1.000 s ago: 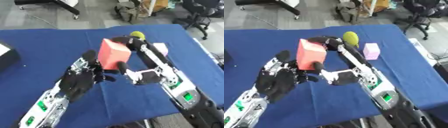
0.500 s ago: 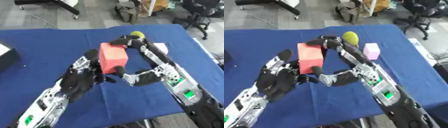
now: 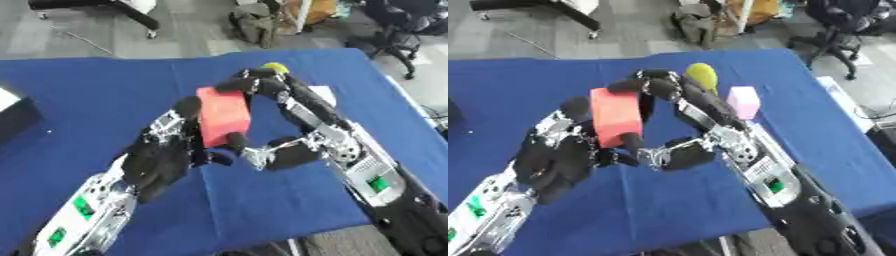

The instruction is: Pick up the objects with one hand, pass them to the other hand, and then place them into the box on the other side of the table.

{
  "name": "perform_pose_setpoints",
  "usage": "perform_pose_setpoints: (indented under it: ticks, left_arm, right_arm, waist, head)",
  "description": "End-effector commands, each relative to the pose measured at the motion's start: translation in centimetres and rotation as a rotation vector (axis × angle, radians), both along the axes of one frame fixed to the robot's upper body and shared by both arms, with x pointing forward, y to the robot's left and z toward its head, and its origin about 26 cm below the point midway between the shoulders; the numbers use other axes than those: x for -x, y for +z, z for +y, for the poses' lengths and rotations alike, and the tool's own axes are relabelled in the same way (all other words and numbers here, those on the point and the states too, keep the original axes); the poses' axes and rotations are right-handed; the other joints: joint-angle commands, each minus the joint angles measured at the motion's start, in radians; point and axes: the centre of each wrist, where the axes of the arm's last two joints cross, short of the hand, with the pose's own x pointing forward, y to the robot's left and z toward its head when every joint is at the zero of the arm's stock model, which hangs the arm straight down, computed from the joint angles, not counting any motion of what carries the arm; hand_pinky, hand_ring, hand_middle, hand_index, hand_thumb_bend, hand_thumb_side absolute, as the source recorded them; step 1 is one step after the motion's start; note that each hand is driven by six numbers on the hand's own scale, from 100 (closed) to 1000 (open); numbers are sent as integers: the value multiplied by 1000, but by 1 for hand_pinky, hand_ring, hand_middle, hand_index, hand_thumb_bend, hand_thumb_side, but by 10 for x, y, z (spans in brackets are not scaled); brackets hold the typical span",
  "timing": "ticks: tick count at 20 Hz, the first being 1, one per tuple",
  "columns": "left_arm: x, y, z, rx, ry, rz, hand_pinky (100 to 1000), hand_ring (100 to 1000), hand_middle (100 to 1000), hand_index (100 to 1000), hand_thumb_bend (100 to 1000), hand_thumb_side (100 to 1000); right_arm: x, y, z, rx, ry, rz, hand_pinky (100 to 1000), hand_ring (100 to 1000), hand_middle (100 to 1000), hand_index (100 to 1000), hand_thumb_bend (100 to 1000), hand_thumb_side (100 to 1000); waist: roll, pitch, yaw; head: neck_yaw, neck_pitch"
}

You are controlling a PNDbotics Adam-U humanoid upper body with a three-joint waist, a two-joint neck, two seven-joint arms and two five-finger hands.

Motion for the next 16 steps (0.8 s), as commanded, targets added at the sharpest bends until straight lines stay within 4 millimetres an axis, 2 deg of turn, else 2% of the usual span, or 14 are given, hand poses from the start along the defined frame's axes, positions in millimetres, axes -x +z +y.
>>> perform_pose_setpoints:
  ticks: [1,7,11,16]
  left_arm:
    - [9,18,-9,29,-58,-53,774,776,691,823,367,872]
    - [11,22,-12,22,-72,-66,762,753,657,815,354,874]
    - [12,22,-13,16,-62,-64,744,725,621,797,326,871]
    - [11,20,-14,2,-37,-49,696,642,541,732,257,858]
  right_arm:
    - [-1,6,-3,41,-33,-28,380,412,254,580,100,175]
    - [-2,8,-3,75,-56,-70,376,418,260,580,100,100]
    - [-2,9,-2,104,-68,-114,376,423,264,580,100,100]
    - [-2,10,-2,143,-79,-183,372,432,271,577,100,100]
  waist:
    - [1,-15,-2]
    - [1,-16,-3]
    - [1,-17,-4]
    - [1,-17,-5]
  head:
    - [1,-2]
    - [3,-2]
    - [5,-2]
    - [8,-2]
